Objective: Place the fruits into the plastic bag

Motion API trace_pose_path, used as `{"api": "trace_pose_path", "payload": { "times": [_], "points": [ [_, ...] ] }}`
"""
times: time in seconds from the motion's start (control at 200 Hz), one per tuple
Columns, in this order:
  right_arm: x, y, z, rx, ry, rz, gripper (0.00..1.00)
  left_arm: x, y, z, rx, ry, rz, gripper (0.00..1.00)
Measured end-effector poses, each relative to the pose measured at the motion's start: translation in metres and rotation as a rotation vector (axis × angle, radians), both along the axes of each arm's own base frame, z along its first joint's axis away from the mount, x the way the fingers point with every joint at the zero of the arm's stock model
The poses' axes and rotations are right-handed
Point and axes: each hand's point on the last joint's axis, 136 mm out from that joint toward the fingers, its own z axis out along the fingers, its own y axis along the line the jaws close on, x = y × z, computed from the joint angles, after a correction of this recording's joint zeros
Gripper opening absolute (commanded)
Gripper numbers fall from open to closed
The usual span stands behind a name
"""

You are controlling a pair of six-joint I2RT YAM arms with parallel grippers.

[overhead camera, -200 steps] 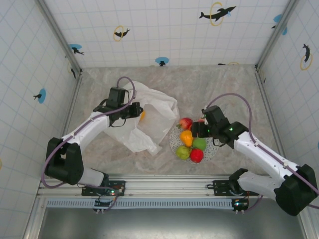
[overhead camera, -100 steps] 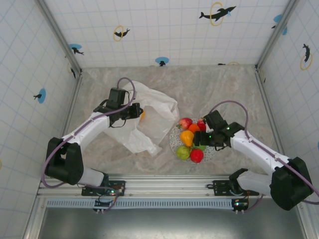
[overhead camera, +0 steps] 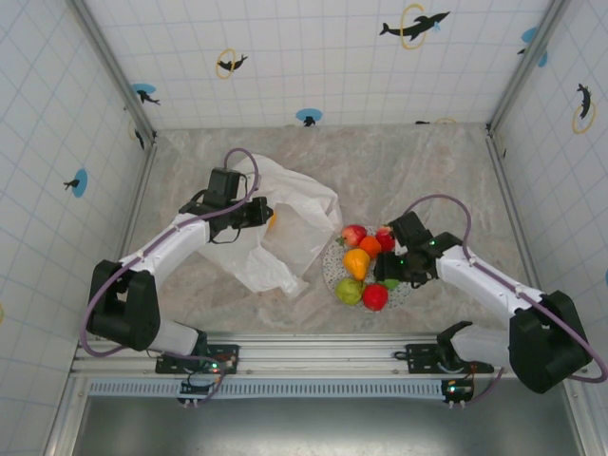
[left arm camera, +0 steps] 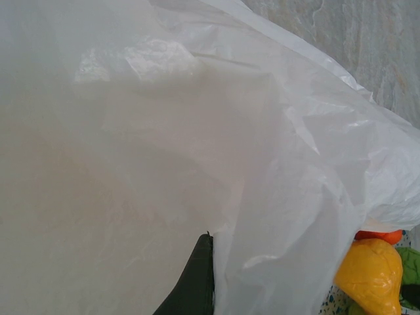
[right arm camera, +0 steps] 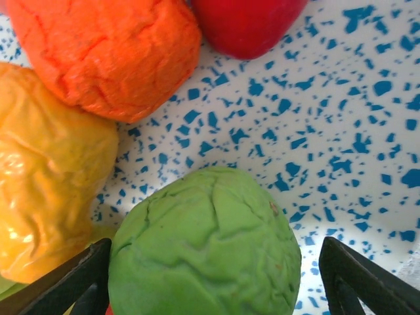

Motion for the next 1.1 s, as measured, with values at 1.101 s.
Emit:
{"api": "trace_pose_path", "payload": {
  "times": [1.101],
  "points": [
    [0.025,-0.016,0.020,-0.052,-0.151,-0.024,0.58,0.000,0.000,-0.002,0.001,0.006,-0.001,0.00]
  ]
}}
